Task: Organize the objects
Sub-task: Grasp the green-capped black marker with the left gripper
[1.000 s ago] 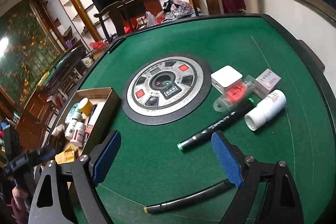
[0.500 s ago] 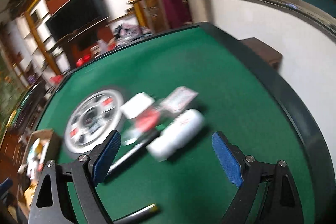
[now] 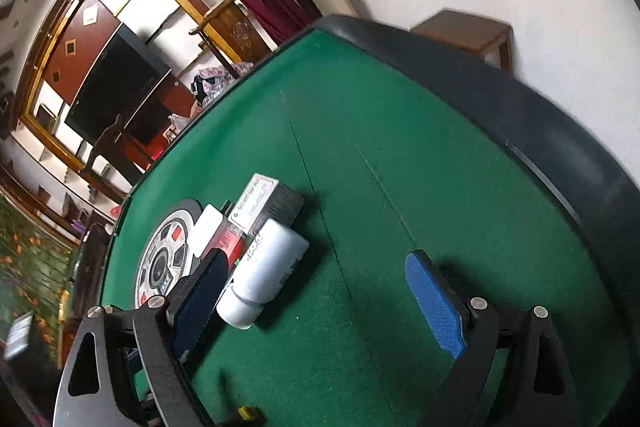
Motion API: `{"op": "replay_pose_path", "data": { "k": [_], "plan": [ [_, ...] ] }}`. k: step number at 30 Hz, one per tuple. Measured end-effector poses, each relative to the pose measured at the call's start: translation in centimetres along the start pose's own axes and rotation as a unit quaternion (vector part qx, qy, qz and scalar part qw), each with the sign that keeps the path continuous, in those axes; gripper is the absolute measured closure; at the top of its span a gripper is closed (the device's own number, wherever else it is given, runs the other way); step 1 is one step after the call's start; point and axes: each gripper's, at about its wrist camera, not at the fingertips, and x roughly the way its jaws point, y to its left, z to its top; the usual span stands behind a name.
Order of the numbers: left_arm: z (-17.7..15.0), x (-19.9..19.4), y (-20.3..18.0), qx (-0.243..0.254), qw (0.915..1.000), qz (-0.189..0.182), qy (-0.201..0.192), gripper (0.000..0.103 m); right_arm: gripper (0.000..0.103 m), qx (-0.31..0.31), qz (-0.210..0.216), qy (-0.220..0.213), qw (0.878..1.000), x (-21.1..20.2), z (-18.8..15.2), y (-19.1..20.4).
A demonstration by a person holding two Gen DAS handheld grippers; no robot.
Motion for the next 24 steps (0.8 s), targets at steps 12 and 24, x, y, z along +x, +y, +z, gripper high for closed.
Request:
{"op": "replay_pose_path", "data": {
  "k": [12,24],
  "plan": [
    [-3.1,-1.2,1.6,-0.040,0.9986,-0.031,0.012,0.089,0.010,-0.017,-0.024,0.006,1.000,1.1,-0.3,1.0],
    [-3.8,-1.4,1.7,-0.028,0.9990,0.035,-0.001,0.076,0.009,-0.042,-0.040,0.003,0.998,1.2,-0.6,1.6]
  ]
}}
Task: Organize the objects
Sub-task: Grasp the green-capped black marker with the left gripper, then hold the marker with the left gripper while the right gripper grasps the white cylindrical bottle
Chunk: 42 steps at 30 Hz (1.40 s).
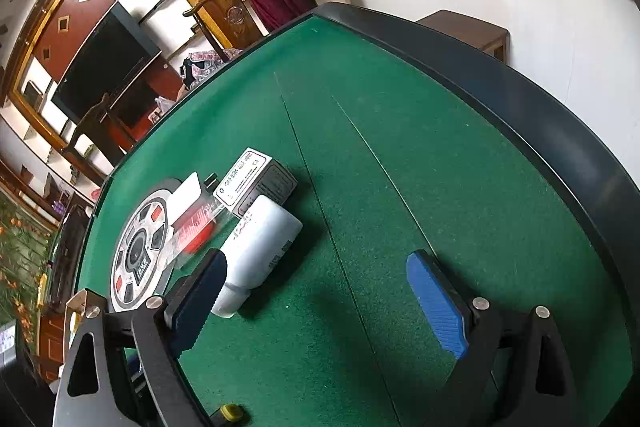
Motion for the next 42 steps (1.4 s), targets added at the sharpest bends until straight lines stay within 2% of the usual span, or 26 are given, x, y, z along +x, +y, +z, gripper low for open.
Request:
{"op": "replay_pose_path", "data": {
  "k": [1,2,8,16,21,24,27,30,32,33,35,39,42],
  "plan": [
    [0.0,-0.2,-0.2,0.001,1.0000,0.004,-0.004,0.077,0.009,0.000,0.000,0.000,1.000,0.0,0.0,0.0],
    [-0.1,-0.3,-0.2,-0.001,1.0000,0.000,-0.005,0.088,0.009,-0.002,0.000,0.000,1.000,0.0,0.0,0.0],
    [-1.9,-3.1,1.0,-0.061,0.9969,-0.037,-0.033,0.089,0.009,-0.009,0.000,-0.003,1.000,0.2,0.0,0.3],
    [-6.7,-11.2,4.7,-0.149,0.9793,-0.080,-0.111,0.089,0.009,-0.027,-0.015,-0.010,0.999,0.3,-0.3,0.7],
    [-9.6,-14.5,7.1,-0.180,0.9715,-0.083,-0.131,0.089,0.009,-0.029,-0.015,-0.007,0.999,0.4,-0.3,1.0],
    [-11.1,-16.0,8.1,-0.183,0.9700,-0.074,-0.142,0.089,0.009,-0.032,-0.011,0.011,0.999,0.7,-0.1,2.2],
    [-12.4,-16.8,9.1,-0.191,0.9682,-0.070,-0.145,0.088,0.011,-0.053,-0.029,0.028,0.998,1.7,0.2,4.3],
    [-13.3,-17.1,10.1,-0.200,0.9664,-0.063,-0.149,0.088,0.024,-0.071,-0.072,0.032,0.994,2.9,0.6,5.9],
    [-13.9,-17.2,10.9,-0.210,0.9641,-0.063,-0.150,0.088,0.044,-0.076,-0.091,0.041,0.992,4.1,1.0,6.7],
    [-14.2,-17.3,11.2,-0.215,0.9627,-0.064,-0.151,0.088,0.047,-0.075,-0.101,0.043,0.991,4.3,1.0,6.9],
    [-14.6,-17.3,11.8,-0.223,0.9607,-0.065,-0.152,0.088,0.063,-0.085,-0.112,0.041,0.989,4.5,0.7,7.4],
    [-15.3,-16.9,12.8,-0.240,0.9563,-0.069,-0.151,0.088,0.066,-0.094,-0.095,0.043,0.990,3.6,-0.1,7.3],
    [-16.0,-17.0,14.0,-0.260,0.9511,-0.066,-0.152,0.088,0.066,-0.073,-0.049,0.053,0.995,2.0,-0.9,6.2]
  ]
}}
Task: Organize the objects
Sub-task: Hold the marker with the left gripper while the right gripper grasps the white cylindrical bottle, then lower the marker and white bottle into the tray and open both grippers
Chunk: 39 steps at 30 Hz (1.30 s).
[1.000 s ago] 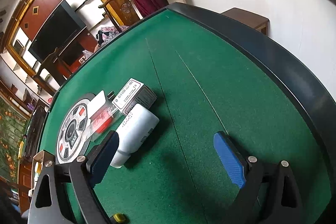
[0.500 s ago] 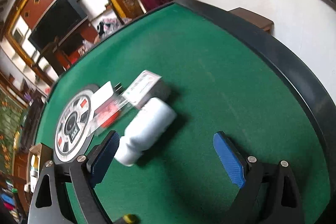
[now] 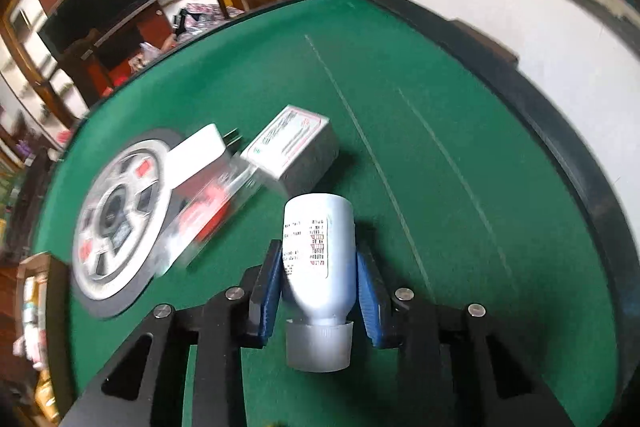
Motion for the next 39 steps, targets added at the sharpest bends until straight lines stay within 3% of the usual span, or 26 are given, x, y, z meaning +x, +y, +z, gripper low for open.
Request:
{"op": "replay_pose_path", "data": {
  "k": [6,11,18,27,35,37,39],
  "plan": [
    [0.4,-2.9,3.1,-0.035,0.9989,0.018,-0.027,0.088,0.066,0.021,0.133,0.008,0.991,-3.4,-2.0,0.2],
    [0.5,-5.1,5.2,-0.032,0.9965,0.064,-0.043,0.088,0.066,-0.039,0.215,0.009,0.976,-6.6,-3.2,5.8],
    [0.8,-3.6,7.7,-0.027,0.9933,0.112,0.002,0.088,0.065,-0.125,0.299,0.069,0.944,-6.6,-7.3,15.5],
    [3.3,1.7,10.5,-0.040,0.9870,0.142,0.064,0.088,0.065,-0.204,0.311,0.134,0.919,-3.4,-13.0,24.3],
    [3.7,2.7,11.0,-0.042,0.9844,0.161,0.058,0.087,0.065,-0.266,0.262,0.148,0.916,-1.1,-14.9,28.2],
    [3.6,2.3,10.8,-0.045,0.9852,0.158,0.050,0.077,0.065,-0.275,0.250,0.150,0.916,-0.6,-15.1,28.5],
    [3.4,1.5,10.5,-0.048,0.9861,0.154,0.038,0.053,0.065,-0.277,0.241,0.154,0.917,-0.2,-15.1,28.5]
  ]
}}
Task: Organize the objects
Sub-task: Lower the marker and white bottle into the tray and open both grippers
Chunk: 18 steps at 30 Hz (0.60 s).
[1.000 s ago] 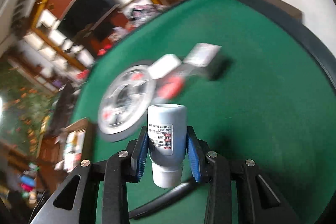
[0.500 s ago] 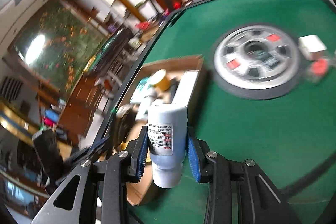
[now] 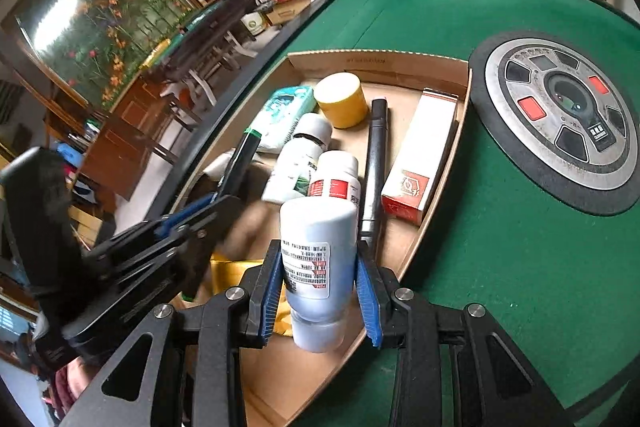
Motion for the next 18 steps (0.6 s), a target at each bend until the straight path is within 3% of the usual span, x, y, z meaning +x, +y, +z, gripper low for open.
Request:
{"op": "replay_pose_path", "data": {
  "k": [5,11,12,14,18],
  "plan": [
    [-0.5,-2.5,0.8,-0.015,0.9992,-0.011,-0.036,0.038,0.065,-0.004,-0.014,0.004,1.000,0.5,0.5,0.1],
    [-0.9,-5.0,3.5,-0.070,0.9946,-0.043,-0.063,0.031,0.063,-0.034,-0.053,0.003,0.998,1.2,0.6,1.2],
    [-1.0,-5.4,4.1,-0.077,0.9938,-0.045,-0.067,0.030,0.061,-0.041,-0.062,0.003,0.997,1.4,0.7,1.6],
    [-1.1,-5.8,4.9,-0.085,0.9926,-0.048,-0.072,0.028,0.047,-0.049,-0.077,0.000,0.996,1.4,1.1,1.8],
    [-1.1,-6.4,5.8,-0.084,0.9922,-0.046,-0.079,0.025,0.040,-0.048,-0.060,-0.030,0.997,-0.8,1.6,1.7]
  ]
}}
